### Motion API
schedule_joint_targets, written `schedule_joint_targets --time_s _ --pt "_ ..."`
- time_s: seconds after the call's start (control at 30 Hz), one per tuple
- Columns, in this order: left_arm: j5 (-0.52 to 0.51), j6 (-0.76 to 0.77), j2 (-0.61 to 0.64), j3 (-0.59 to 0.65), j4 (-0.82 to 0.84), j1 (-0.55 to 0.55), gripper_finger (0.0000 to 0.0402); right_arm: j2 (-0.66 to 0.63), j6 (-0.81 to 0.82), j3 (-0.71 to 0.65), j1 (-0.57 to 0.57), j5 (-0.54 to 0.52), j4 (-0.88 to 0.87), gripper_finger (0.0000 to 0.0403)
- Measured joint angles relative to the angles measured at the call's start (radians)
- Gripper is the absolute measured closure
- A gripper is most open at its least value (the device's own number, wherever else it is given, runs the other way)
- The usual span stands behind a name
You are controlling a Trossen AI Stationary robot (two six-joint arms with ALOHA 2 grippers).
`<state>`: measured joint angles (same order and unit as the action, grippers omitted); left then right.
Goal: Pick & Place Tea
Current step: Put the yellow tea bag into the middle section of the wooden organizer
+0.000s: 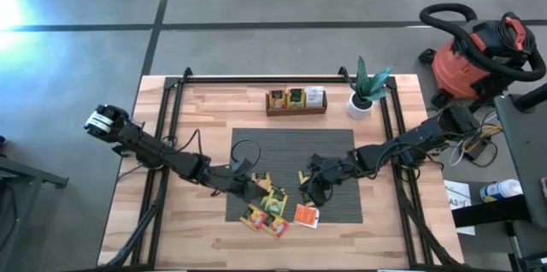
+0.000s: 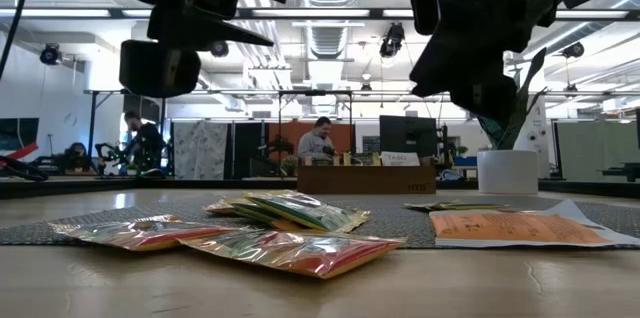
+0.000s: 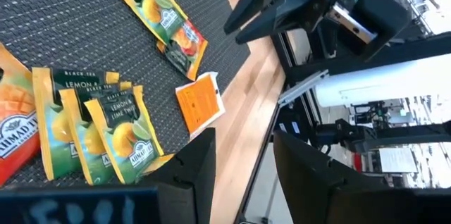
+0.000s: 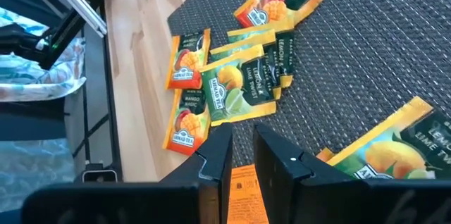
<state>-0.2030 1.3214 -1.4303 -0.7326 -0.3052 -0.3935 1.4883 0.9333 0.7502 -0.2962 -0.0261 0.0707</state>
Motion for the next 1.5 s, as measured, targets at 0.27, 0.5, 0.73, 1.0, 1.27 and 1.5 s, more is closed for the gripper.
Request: schedule_joint_targets --time_s 0.27,0.5,0.73,1.0,1.27,1.5 --pt "-0.016 -0.003 0.000 0.000 0.000 -0.001 0.0264 0.000 -0.030 0.000 0.015 -0.011 0.014 0.0346" --pt "-0.026 -0.004 0.000 0.001 0.009 -0.001 0.0264 0.000 -0.040 -0.002 0.031 -0.071 0.014 0.0346" --pt "-0.027 -0.006 0.000 0.001 0.009 -0.001 0.0264 0.000 -0.052 -0.003 0.033 -0.080 0.014 0.0346" --pt "-0.027 -0.011 0.000 0.002 0.010 -0.001 0.0264 0.033 -0.015 -0.004 0.037 -0.106 0.011 0.0346" --pt "-0.027 -0.011 0.000 0.003 0.018 -0.005 0.0264 0.152 0.166 -0.007 0.035 -0.053 0.104 0.0346" --pt "-0.024 -0.004 0.000 0.003 0.026 -0.025 0.0264 0.228 0.191 -0.004 0.005 -0.014 0.251 0.0346"
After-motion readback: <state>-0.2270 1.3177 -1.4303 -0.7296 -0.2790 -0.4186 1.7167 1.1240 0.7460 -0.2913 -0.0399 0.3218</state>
